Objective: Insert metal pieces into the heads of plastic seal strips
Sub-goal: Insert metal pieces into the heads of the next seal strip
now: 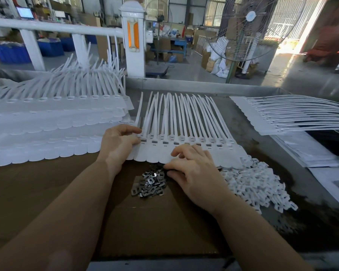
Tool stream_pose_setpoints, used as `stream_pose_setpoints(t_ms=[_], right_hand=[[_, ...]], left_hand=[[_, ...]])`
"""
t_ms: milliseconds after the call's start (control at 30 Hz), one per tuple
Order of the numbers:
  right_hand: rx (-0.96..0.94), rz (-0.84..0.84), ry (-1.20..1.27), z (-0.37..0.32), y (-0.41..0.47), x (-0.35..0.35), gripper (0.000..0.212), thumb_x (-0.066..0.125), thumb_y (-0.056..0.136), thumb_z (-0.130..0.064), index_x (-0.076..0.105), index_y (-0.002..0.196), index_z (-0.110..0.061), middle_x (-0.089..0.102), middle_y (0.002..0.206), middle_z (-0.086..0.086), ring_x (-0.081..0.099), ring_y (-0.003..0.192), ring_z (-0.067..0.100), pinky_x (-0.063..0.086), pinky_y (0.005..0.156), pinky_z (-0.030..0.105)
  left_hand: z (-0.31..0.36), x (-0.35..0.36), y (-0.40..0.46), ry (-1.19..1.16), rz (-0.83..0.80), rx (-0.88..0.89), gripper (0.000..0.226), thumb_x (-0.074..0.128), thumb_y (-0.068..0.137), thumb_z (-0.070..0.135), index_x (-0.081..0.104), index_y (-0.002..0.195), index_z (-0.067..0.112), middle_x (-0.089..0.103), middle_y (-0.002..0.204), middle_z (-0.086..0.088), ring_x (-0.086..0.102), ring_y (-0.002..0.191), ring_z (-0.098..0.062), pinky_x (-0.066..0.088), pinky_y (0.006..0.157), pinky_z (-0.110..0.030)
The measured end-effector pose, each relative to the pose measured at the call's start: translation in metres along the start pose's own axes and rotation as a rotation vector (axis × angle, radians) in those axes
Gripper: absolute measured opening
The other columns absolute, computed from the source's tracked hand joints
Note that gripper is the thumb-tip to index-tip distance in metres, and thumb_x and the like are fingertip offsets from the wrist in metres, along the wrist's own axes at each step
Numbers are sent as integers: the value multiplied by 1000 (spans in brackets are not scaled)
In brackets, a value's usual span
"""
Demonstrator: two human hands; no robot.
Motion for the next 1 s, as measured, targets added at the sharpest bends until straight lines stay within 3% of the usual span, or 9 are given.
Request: stream_pose_setpoints(t_ms=[167,433,633,733,900,1000], right_hand=[[-4,34,19,-1,-2,-2,13,60,88,-24,69,93,-18,57,106,1,48,101,19,36,85,33],[-15,161,46,-2,-1,-10,9,59,88,-16,67,86,-11,59,90,1,52,87,18,43,78,34],[83,291,216,7,-4,-22,10,56,91,-9,65,88,-6,65,73,5,61,68,21,51,62,40],[158,361,257,18,-7,-27,8,58,89,-5,66,87,-4,66,70,7,63,63,22,52,59,41],[246,428,278,28,-9,-31,9,63,85,-4,71,89,-5,69,73,3,62,63,14,52,63,27],[241,446,286,27,-9,-32,7,67,82,-5,72,86,-6,70,73,2,62,64,10,50,66,15]], left_hand=[[1,0,-1,12,2,10,29,67,78,2,68,75,31,60,93,7,56,91,-14,45,85,-28],[0,0,0,12,-10,6,27,67,78,2,69,77,29,60,94,6,56,97,-21,46,93,-33],[0,1,0,6,-12,15,28,66,79,1,68,77,29,60,93,5,55,86,-11,42,71,-19],[0,1,1,2,-11,18,28,66,79,1,68,77,29,59,92,7,53,83,-7,40,67,-17],[1,1,0,-15,-12,17,28,66,79,1,68,76,28,60,90,5,55,83,-11,42,67,-20],[0,1,0,-24,-12,10,28,66,79,0,69,76,28,63,96,-2,58,89,-20,47,76,-27]])
Point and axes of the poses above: each hand's wrist, its own y-axis towards the middle knuckle, its own x-axis out of the palm, z = x × y, the point moved 7 cm from there along y, towards the middle knuckle
